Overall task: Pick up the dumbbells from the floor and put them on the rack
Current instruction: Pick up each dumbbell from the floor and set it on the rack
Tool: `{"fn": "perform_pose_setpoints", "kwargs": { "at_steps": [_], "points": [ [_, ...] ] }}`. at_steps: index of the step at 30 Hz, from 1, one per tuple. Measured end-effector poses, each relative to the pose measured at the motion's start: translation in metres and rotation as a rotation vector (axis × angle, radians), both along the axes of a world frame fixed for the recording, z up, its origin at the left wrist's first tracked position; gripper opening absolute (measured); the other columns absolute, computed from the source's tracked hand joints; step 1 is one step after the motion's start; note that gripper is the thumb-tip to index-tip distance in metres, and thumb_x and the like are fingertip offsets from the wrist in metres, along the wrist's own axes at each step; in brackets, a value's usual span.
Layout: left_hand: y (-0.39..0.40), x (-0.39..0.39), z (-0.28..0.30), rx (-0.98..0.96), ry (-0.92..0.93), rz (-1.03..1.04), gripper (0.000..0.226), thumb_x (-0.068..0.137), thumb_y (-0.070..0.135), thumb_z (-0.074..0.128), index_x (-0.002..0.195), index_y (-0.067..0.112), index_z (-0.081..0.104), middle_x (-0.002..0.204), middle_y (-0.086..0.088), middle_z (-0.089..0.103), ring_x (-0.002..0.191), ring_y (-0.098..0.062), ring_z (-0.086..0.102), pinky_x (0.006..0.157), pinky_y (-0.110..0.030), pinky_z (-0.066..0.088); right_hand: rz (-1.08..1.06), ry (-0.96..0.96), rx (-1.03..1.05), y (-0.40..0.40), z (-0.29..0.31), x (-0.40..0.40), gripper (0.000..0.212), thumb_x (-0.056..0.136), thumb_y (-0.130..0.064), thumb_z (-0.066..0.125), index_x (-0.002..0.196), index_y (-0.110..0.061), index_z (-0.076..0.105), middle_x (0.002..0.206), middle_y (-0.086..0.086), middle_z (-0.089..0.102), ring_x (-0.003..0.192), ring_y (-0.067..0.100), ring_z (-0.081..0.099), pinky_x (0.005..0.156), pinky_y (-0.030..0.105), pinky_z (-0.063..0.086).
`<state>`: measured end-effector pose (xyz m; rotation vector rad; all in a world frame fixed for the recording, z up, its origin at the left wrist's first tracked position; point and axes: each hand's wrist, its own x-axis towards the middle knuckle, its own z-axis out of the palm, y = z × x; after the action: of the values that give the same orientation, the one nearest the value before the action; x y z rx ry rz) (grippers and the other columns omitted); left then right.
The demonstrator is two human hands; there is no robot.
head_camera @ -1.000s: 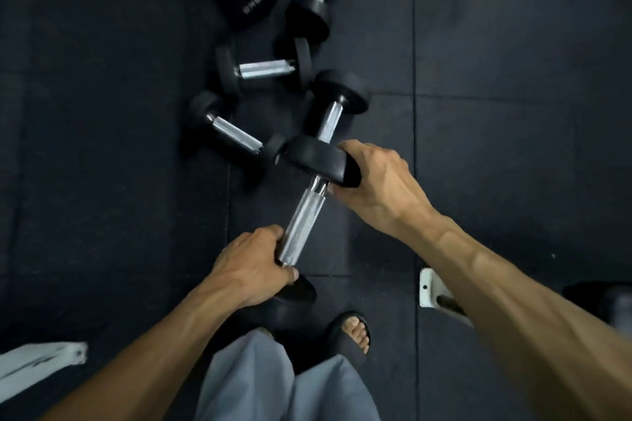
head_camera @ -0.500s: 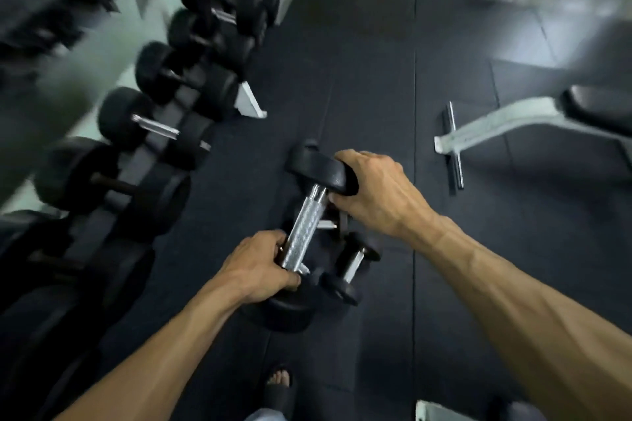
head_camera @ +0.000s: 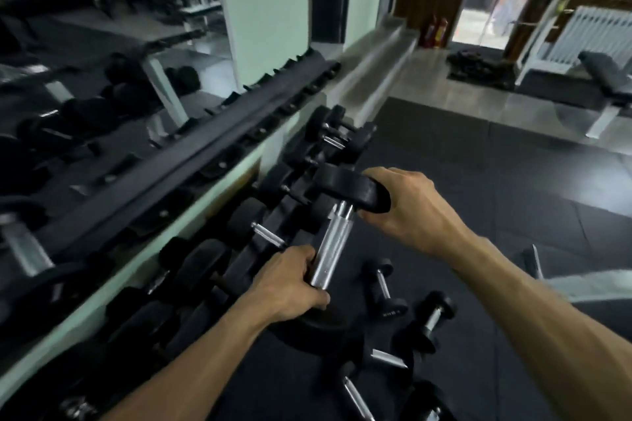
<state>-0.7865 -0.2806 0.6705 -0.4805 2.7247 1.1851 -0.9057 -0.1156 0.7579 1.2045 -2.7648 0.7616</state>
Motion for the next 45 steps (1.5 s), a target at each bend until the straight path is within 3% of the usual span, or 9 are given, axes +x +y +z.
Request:
{"fn": "perform_pose_setpoints", "kwargs": {
  "at_steps": [5, 9, 12, 19, 25, 30, 35, 39, 45],
  "points": [
    [-0.083, -0.016, 0.021, -0.020, -0.008, 0.100, 0.035, 0.059, 0.029, 0.085, 0.073, 0.025, 0.053, 0.060, 0.010, 0.050, 0.054, -0.008, 0.047, 0.050, -0.026, 0.030, 0.088, -0.035, -0.053, -0.091, 0.012, -0.032, 0.029, 0.076, -0.020, 0.072, 0.104, -0.025, 0.064, 0.091, -0.007, 0.065, 0.083, 0.014, 0.061, 0.075, 0.029, 0.047],
    [-0.140, -0.015, 0.022, -0.035, -0.026, 0.215, 0.035, 0.057, 0.032, 0.084, 0.073, 0.024, 0.054, 0.062, 0.009, 0.053, 0.058, -0.011, 0.050, 0.053, -0.028, 0.034, 0.205, -0.055, -0.058, -0.165, 0.009, -0.051, 0.022, 0.075, -0.021, 0.072, 0.094, -0.027, 0.062, 0.083, -0.010, 0.064, 0.077, 0.010, 0.060, 0.072, 0.033, 0.052],
    [-0.178, -0.013, 0.016, -0.002, -0.051, 0.319, 0.035, 0.057, 0.033, 0.084, 0.076, 0.026, 0.056, 0.068, 0.009, 0.059, 0.064, -0.012, 0.056, 0.056, -0.028, 0.038, 0.306, -0.065, -0.048, -0.222, 0.002, -0.064, 0.026, 0.075, -0.020, 0.071, 0.100, -0.024, 0.064, 0.087, -0.009, 0.065, 0.081, 0.011, 0.061, 0.076, 0.035, 0.052],
    [-0.254, -0.017, -0.012, 0.106, -0.094, 0.571, 0.040, 0.061, 0.034, 0.085, 0.094, 0.025, 0.064, 0.090, 0.018, 0.062, 0.090, -0.013, 0.065, 0.084, -0.036, 0.054, 0.532, -0.103, 0.050, -0.361, -0.022, -0.090, 0.029, 0.074, -0.021, 0.073, 0.102, -0.025, 0.066, 0.089, -0.006, 0.070, 0.085, 0.017, 0.065, 0.077, 0.039, 0.053],
    [-0.311, -0.028, -0.036, 0.221, -0.056, 0.812, 0.027, 0.068, 0.030, 0.084, 0.082, 0.028, 0.061, 0.081, 0.010, 0.066, 0.074, -0.005, 0.063, 0.065, -0.023, 0.048, 0.723, -0.096, 0.159, -0.473, -0.043, -0.105, 0.034, 0.072, -0.024, 0.068, 0.106, -0.027, 0.065, 0.084, -0.010, 0.067, 0.086, 0.019, 0.065, 0.072, 0.030, 0.048],
    [-0.345, -0.049, -0.064, 0.317, -0.024, 1.024, 0.025, 0.071, 0.031, 0.081, 0.089, 0.022, 0.066, 0.084, 0.007, 0.069, 0.081, -0.013, 0.066, 0.077, -0.030, 0.054, 0.899, -0.102, 0.225, -0.556, -0.062, -0.108, 0.028, 0.074, -0.022, 0.069, 0.102, -0.025, 0.067, 0.085, -0.007, 0.069, 0.086, 0.018, 0.065, 0.076, 0.035, 0.052],
    [-0.364, -0.064, -0.088, 0.404, -0.034, 1.151, 0.019, 0.073, 0.027, 0.080, 0.081, 0.018, 0.065, 0.080, 0.005, 0.066, 0.074, -0.011, 0.063, 0.060, -0.022, 0.044, 0.987, -0.167, 0.319, -0.605, -0.098, -0.106, 0.036, 0.074, -0.012, 0.073, 0.107, -0.021, 0.064, 0.091, -0.004, 0.068, 0.088, 0.015, 0.063, 0.077, 0.028, 0.049],
    [-0.367, -0.062, -0.092, 0.448, -0.055, 1.177, 0.023, 0.071, 0.029, 0.082, 0.087, 0.021, 0.068, 0.086, 0.005, 0.069, 0.080, -0.012, 0.065, 0.071, -0.025, 0.049, 1.061, -0.174, 0.339, -0.614, -0.104, -0.107, 0.039, 0.076, -0.014, 0.074, 0.111, -0.022, 0.060, 0.093, -0.005, 0.065, 0.088, 0.012, 0.061, 0.079, 0.026, 0.049],
    [-0.364, -0.065, -0.089, 0.433, -0.055, 1.190, 0.026, 0.070, 0.032, 0.084, 0.087, 0.021, 0.067, 0.082, 0.007, 0.069, 0.074, -0.009, 0.064, 0.065, -0.024, 0.046, 0.983, -0.175, 0.314, -0.606, -0.111, -0.110, 0.045, 0.077, -0.016, 0.074, 0.117, -0.019, 0.055, 0.102, 0.000, 0.062, 0.096, 0.019, 0.060, 0.083, 0.032, 0.048]
  ]
}}
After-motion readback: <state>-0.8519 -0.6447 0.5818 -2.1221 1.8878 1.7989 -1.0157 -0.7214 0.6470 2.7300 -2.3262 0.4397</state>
